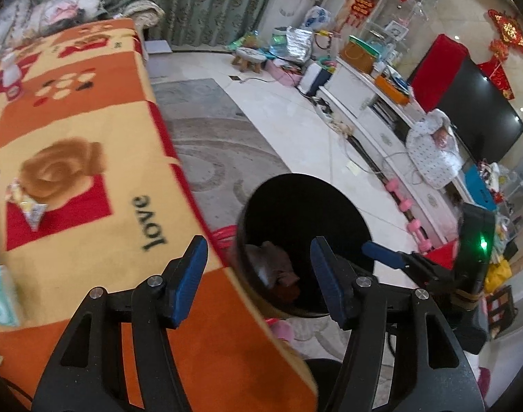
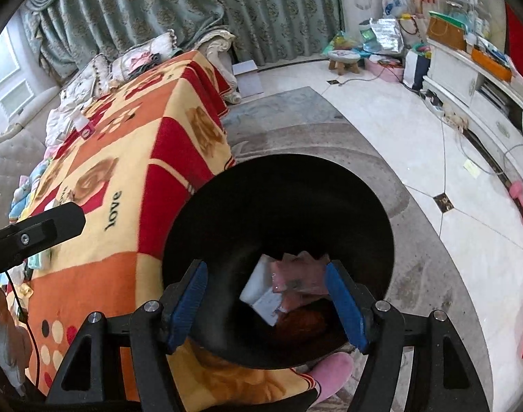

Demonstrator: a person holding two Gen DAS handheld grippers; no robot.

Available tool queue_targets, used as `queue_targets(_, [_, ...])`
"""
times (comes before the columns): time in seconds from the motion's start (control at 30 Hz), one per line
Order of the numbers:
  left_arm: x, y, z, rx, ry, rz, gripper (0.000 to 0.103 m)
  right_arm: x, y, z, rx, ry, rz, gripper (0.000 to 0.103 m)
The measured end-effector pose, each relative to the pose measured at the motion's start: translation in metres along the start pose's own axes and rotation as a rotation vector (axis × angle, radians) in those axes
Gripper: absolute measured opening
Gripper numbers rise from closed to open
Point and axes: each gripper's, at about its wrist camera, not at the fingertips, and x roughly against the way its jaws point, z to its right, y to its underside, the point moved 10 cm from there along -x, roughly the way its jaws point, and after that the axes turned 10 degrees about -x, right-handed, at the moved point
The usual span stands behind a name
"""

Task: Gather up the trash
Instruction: 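Open the left tool to drop the wrapper while the right tool drops the box, then move both open tools back over the trash on the blanket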

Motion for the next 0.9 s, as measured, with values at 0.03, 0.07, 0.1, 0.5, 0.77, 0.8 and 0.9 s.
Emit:
queue_targets(0.03, [0.003, 0.002, -0.004, 0.002, -0.015, 0.006, 0.061, 0.001, 0.001, -0.003, 0.006, 0.0, 0.002, 0.069])
queue_targets(0.07, [0.006, 0.004, -0.009, 0.004, -0.033, 0.012, 0.061, 0.002, 0.001, -0.006, 0.011, -0.001, 0.004, 0.069])
queue_targets(0.1, [0.009, 0.006, -0.014, 0.005, -0.044, 0.014, 0.061, 0.003, 0.002, -0.01, 0.016, -0.004, 0.005, 0.069])
queue_targets(0.5, [0.054, 0.037, -0.067, 0.05, -0.195, 0.037, 0.061, 0.009, 0.018, -0.072, 0.099, -0.054, 0.003, 0.07])
queue_targets(0.77, [0.096, 0.071, -0.108, 0.106, -0.273, 0.03, 0.061, 0.003, 0.039, -0.124, 0.162, -0.103, -0.035, 0.071])
queue_targets(0.8, [0.101, 0.074, -0.113, 0.111, -0.28, 0.028, 0.061, 0.001, 0.042, -0.132, 0.176, -0.11, -0.041, 0.071])
queue_targets(0.9, [0.12, 0.089, -0.136, 0.142, -0.312, 0.024, 0.061, -0.003, 0.052, -0.154, 0.207, -0.14, -0.065, 0.071])
